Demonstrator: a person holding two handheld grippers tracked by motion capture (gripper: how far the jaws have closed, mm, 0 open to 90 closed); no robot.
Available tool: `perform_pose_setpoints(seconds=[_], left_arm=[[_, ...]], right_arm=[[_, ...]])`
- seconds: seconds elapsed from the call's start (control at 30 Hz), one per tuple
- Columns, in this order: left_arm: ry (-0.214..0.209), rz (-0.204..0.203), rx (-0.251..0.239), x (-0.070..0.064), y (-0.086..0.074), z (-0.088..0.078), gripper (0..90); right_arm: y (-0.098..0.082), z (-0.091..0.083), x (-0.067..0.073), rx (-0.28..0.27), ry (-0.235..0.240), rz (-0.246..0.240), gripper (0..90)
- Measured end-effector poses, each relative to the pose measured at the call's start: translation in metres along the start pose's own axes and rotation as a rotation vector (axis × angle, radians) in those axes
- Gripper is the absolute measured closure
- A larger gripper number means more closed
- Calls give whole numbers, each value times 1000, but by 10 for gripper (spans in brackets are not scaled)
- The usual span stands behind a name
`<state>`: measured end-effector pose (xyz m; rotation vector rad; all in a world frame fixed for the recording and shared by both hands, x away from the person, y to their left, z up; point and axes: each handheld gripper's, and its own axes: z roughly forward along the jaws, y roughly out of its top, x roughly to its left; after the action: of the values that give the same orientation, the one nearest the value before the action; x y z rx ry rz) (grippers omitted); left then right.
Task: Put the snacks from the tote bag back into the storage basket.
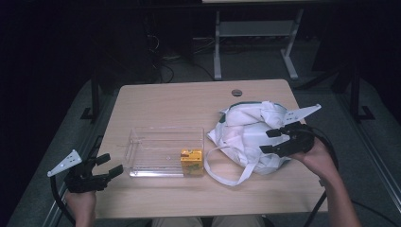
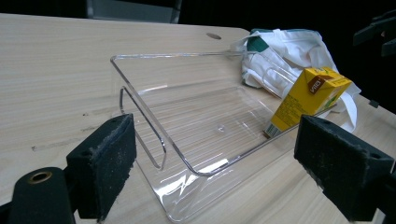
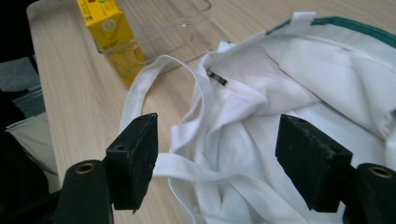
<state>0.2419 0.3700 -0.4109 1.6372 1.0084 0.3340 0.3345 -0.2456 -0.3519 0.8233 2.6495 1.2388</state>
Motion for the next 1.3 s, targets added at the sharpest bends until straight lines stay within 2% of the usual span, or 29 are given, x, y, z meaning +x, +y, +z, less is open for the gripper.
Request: perform_pose_setpoints(seconds=[0.13, 0.17, 0.43, 0.97, 1.13, 1.3], left_arm=[[1, -1, 0, 0, 0, 0, 126], [-2, 4, 1, 0, 0, 0, 126], [-7, 17, 16, -3, 1, 4, 126], [-8, 28, 24, -4, 0, 4, 126], [-9, 35, 29, -5, 1, 4, 126], [-12, 36, 28, -6, 1, 4, 126]], right_arm=[[-10, -7, -4, -18, -18, 24, 293], [-17, -11, -7, -23, -32, 37, 294], [-41, -15, -9, -35, -56, 63, 296], [-71, -34, -1, -87, -109, 87, 295], [-86, -31, 3, -70, -119, 102, 294], [-99, -27, 10, -106, -123, 121, 295]])
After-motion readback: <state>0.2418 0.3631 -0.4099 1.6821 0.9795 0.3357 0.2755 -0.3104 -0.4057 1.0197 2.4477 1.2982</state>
